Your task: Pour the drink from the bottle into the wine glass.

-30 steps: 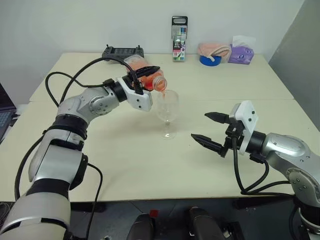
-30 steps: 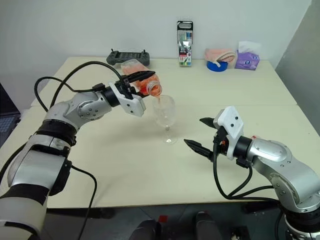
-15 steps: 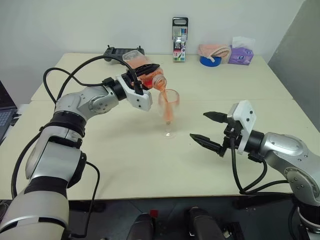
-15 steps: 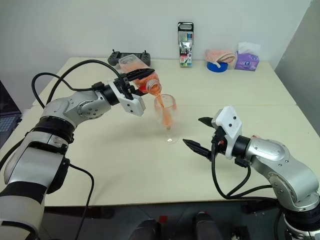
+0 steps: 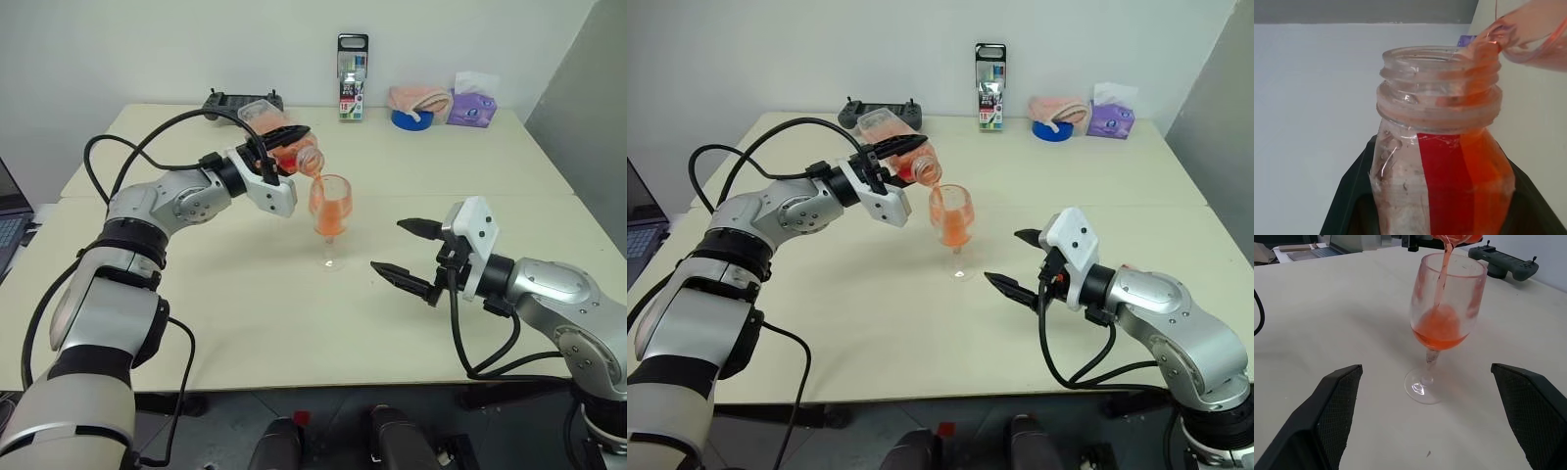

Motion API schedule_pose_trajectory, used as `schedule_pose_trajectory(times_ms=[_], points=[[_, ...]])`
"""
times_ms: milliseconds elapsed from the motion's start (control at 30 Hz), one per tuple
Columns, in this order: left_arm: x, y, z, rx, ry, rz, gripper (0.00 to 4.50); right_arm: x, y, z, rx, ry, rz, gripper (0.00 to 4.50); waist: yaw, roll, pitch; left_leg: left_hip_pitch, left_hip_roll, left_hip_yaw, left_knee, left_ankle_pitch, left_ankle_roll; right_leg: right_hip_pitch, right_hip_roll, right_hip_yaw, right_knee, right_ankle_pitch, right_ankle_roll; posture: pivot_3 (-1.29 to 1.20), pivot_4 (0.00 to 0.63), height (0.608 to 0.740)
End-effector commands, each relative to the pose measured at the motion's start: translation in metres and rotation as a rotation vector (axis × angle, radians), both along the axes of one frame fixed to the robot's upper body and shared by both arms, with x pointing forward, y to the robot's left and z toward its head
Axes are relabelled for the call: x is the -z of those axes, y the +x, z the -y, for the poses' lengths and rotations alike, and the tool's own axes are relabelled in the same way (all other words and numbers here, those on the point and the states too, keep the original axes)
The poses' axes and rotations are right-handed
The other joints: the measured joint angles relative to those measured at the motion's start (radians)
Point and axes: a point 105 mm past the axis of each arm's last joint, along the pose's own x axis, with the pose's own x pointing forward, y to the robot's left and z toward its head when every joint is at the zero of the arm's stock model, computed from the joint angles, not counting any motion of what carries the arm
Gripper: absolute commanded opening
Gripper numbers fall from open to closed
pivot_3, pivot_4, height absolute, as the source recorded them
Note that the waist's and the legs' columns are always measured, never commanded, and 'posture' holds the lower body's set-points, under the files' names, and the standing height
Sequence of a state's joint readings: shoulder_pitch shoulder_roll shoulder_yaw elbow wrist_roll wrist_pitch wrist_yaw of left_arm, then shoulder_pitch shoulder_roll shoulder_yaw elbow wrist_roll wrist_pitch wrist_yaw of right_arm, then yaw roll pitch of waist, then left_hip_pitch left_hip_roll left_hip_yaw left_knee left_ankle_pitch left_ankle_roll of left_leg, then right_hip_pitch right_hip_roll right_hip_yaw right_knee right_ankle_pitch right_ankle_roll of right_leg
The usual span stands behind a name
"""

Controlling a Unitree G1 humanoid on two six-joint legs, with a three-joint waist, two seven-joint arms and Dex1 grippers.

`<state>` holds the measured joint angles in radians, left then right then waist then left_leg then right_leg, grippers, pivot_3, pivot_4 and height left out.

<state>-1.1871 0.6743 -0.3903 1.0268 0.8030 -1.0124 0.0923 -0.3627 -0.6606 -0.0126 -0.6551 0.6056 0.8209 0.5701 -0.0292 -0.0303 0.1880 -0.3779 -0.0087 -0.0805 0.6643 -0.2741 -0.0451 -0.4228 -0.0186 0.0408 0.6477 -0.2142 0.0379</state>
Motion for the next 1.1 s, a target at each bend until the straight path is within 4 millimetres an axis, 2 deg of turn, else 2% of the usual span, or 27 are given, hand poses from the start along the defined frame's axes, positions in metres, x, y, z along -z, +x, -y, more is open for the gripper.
schedule_pose_trajectory(times_ms=[33, 433, 1100], points=[[-0.024, -0.002, 0.005, 0.019, -0.02, 0.059, 1.82, -0.009, -0.002, -0.002, -0.016, -0.001, 0.052, 4.5, 0.0, 0.0, 0.0, 0.0, 0.0, 0.0, 0.0, 0.0, 0.0, 0.0, 0.0, 0.0, 0.0, 0.0, 0.0, 0.0, 0.15, 0.74], [-0.022, 0.0, 0.008, 0.016, -0.017, 0.036, 1.82, -0.014, -0.001, -0.007, -0.032, 0.011, 0.063, 4.5, 0.0, 0.0, 0.0, 0.0, 0.0, 0.0, 0.0, 0.0, 0.0, 0.0, 0.0, 0.0, 0.0, 0.0, 0.0, 0.0, 0.15, 0.74], [-0.032, -0.004, 0.016, 0.049, 0.012, 0.079, 1.82, -0.014, 0.003, -0.011, -0.038, 0.006, 0.073, 4.5, 0.0, 0.0, 0.0, 0.0, 0.0, 0.0, 0.0, 0.0, 0.0, 0.0, 0.0, 0.0, 0.0, 0.0, 0.0, 0.0, 0.15, 0.74]])
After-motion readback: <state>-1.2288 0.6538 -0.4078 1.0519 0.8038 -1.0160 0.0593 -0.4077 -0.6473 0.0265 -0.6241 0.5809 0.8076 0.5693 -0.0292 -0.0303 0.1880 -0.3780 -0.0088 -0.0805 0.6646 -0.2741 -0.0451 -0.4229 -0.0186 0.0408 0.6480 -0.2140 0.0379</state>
